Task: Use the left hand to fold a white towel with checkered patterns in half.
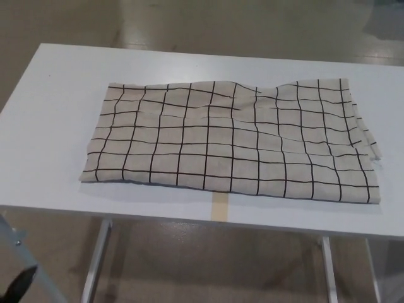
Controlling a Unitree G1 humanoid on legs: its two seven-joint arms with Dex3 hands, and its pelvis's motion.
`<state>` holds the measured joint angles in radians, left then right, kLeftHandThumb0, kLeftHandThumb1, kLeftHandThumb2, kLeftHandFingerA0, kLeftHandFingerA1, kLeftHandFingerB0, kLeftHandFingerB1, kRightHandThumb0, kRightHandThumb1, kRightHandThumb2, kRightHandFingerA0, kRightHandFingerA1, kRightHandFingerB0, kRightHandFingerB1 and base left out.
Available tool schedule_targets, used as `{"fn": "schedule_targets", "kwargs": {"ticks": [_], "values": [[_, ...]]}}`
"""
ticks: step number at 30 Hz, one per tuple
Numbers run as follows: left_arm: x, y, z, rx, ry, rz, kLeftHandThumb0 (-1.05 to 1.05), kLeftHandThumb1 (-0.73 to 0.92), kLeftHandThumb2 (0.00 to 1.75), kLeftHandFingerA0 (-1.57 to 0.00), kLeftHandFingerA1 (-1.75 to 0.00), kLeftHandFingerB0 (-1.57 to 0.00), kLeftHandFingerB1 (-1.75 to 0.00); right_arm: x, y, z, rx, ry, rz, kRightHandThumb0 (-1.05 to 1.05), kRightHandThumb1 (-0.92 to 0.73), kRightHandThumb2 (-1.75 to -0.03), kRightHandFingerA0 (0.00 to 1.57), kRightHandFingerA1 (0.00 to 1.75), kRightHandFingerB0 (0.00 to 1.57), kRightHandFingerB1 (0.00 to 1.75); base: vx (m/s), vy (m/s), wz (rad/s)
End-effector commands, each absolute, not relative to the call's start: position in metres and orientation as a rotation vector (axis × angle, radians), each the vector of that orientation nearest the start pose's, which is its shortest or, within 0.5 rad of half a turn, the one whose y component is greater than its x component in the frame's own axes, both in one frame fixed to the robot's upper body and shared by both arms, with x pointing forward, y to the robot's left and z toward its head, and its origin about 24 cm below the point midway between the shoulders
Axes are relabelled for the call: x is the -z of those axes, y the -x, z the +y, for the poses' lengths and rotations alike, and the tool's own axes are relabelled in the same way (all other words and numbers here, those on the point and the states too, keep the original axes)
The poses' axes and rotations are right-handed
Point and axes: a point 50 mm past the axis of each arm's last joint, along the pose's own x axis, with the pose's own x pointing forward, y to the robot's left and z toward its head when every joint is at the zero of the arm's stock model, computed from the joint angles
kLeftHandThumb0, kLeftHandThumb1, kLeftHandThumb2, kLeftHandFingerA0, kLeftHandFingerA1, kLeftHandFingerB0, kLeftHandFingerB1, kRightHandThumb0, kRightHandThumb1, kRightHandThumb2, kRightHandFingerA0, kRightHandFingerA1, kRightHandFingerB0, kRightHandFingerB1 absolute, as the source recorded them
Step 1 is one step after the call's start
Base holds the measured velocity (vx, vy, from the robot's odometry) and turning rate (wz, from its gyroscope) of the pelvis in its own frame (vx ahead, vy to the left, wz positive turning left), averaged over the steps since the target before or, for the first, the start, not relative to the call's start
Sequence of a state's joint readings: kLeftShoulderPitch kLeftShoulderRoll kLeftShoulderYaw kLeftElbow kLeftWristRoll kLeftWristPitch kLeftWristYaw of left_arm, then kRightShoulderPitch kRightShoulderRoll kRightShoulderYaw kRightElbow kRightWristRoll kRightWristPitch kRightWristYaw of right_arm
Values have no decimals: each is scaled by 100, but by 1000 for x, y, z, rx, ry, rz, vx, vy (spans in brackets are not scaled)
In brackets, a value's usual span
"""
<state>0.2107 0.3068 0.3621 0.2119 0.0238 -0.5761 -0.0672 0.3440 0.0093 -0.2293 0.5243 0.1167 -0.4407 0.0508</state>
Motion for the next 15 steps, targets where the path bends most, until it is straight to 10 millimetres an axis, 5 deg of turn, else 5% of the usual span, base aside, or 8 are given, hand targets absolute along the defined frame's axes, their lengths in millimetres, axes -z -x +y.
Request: {"fn": "schedule_targets", "kwargs": {"ticks": [1, 6, 12, 15], "values": [[-90, -220, 261, -48, -716, -483, -57, 37, 71, 0, -7, 0, -5, 90, -113, -213, 301, -5, 368, -45, -76, -63, 28, 41, 21, 36, 0, 0, 0], [-101, -250, 247, 48, -920, -490, -50, 34, 73, 0, -18, 0, -19, 93, -106, -214, 297, 16, 384, -45, -75, -63, 28, 41, 21, 35, 0, 0, 0], [-104, -285, 233, 169, -1131, -440, -45, 32, 68, 0, -11, 0, -17, 93, -108, -214, 307, -17, 380, -43, -76, -63, 29, 42, 21, 35, 0, 0, 0], [-100, -302, 223, 234, -1229, -401, -29, 46, 60, 0, -3, 0, -9, 91, -109, -214, 313, -30, 371, -43, -76, -63, 29, 43, 20, 35, 0, 0, 0]]}}
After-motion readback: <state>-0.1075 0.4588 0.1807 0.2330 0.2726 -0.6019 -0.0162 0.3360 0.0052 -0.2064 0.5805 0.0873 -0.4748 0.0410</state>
